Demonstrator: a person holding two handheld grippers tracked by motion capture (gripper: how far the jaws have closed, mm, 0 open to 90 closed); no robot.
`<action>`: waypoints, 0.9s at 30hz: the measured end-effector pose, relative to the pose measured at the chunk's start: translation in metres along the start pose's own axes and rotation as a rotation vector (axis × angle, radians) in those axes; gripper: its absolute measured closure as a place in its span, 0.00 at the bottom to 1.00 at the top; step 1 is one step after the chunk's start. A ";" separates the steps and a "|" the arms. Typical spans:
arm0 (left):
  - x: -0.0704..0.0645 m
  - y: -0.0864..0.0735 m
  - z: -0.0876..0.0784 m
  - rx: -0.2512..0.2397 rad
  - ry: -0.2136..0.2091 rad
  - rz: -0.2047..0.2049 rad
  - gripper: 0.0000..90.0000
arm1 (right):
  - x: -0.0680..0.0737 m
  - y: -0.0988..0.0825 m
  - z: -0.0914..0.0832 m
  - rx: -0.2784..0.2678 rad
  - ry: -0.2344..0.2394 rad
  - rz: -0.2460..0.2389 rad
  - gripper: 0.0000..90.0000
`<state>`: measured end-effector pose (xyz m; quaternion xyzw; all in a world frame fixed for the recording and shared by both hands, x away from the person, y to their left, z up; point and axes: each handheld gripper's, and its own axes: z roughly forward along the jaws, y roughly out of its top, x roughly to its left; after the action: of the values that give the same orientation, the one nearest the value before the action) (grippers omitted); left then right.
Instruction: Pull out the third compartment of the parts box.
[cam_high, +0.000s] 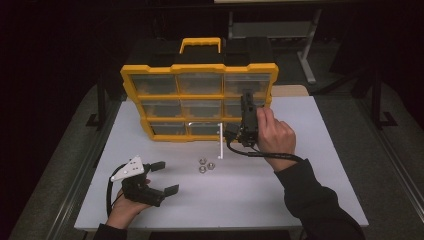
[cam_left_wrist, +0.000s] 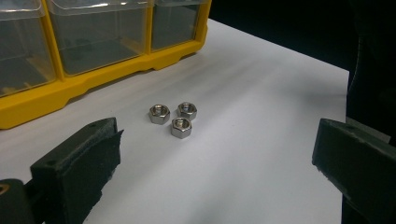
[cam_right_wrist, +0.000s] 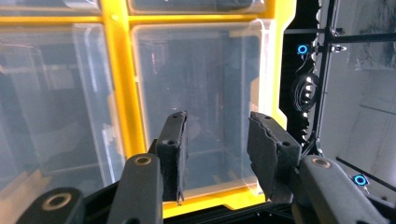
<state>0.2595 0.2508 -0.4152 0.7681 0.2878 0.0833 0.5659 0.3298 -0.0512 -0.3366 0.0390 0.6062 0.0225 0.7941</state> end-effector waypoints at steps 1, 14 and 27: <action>0.000 0.000 0.000 0.000 0.001 -0.004 0.01 | -0.001 0.000 0.001 0.001 -0.007 -0.001 0.65; 0.000 0.000 0.000 -0.002 0.001 -0.003 0.01 | -0.013 0.002 0.008 0.014 -0.050 -0.010 0.69; -0.001 0.000 0.000 0.004 0.001 0.006 0.01 | -0.016 0.004 0.017 0.022 -0.050 -0.049 0.70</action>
<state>0.2591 0.2505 -0.4149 0.7700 0.2859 0.0850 0.5641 0.3415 -0.0494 -0.3162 0.0335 0.5873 -0.0047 0.8087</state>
